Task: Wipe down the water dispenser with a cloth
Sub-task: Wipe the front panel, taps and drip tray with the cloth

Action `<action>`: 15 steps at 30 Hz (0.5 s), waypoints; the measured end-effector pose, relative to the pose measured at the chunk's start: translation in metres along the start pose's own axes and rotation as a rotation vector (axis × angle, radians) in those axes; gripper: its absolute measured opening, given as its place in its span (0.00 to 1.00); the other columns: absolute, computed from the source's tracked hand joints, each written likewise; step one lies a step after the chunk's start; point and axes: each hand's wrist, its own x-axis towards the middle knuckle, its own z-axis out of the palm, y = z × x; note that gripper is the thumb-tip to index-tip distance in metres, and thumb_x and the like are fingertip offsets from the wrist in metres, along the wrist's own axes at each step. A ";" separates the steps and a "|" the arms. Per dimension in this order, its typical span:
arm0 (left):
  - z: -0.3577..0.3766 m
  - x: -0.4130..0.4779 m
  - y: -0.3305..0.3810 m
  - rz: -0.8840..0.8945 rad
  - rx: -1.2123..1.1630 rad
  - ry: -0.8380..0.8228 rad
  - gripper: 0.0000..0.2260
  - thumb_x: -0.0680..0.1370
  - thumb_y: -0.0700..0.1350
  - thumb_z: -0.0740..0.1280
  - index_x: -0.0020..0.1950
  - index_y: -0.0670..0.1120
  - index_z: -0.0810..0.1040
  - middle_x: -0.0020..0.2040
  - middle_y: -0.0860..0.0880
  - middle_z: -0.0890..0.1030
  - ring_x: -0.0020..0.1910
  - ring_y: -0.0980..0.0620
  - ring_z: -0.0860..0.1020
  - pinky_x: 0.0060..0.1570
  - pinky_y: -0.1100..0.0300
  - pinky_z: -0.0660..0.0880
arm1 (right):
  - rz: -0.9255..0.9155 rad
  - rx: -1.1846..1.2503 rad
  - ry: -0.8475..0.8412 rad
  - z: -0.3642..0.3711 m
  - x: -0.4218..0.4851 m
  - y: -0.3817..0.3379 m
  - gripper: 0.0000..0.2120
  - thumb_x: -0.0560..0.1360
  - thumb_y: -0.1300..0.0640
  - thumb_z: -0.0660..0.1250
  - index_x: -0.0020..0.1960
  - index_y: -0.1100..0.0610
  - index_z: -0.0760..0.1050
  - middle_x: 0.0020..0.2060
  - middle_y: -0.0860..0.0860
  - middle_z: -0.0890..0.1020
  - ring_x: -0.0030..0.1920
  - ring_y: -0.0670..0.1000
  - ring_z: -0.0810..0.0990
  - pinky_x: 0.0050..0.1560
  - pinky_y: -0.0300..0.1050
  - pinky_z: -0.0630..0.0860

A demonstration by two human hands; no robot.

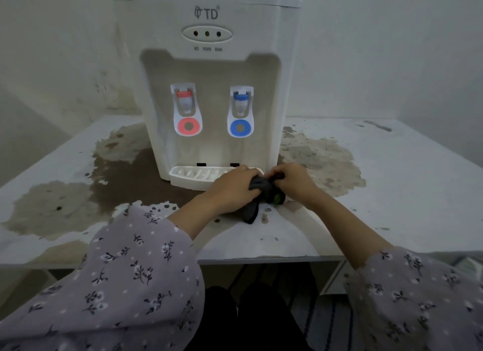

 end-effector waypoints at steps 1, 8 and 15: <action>-0.004 -0.004 -0.003 0.003 -0.052 -0.042 0.12 0.76 0.49 0.65 0.58 0.47 0.74 0.50 0.50 0.74 0.51 0.49 0.75 0.50 0.54 0.73 | 0.023 0.094 -0.047 -0.001 -0.002 -0.005 0.16 0.70 0.75 0.60 0.45 0.61 0.82 0.41 0.55 0.82 0.44 0.50 0.78 0.41 0.35 0.74; -0.042 -0.035 -0.013 -0.217 -0.671 -0.046 0.24 0.70 0.62 0.64 0.57 0.50 0.63 0.44 0.51 0.76 0.41 0.56 0.74 0.37 0.63 0.69 | 0.100 0.666 -0.101 -0.005 -0.010 -0.056 0.15 0.73 0.73 0.56 0.43 0.58 0.76 0.38 0.54 0.79 0.40 0.49 0.78 0.43 0.40 0.75; -0.081 -0.040 -0.018 0.039 -0.557 0.083 0.21 0.74 0.56 0.66 0.64 0.55 0.66 0.65 0.53 0.68 0.67 0.54 0.67 0.63 0.56 0.66 | -0.225 0.797 -0.316 -0.041 -0.009 -0.120 0.15 0.74 0.76 0.55 0.48 0.59 0.73 0.38 0.54 0.81 0.40 0.51 0.81 0.45 0.42 0.78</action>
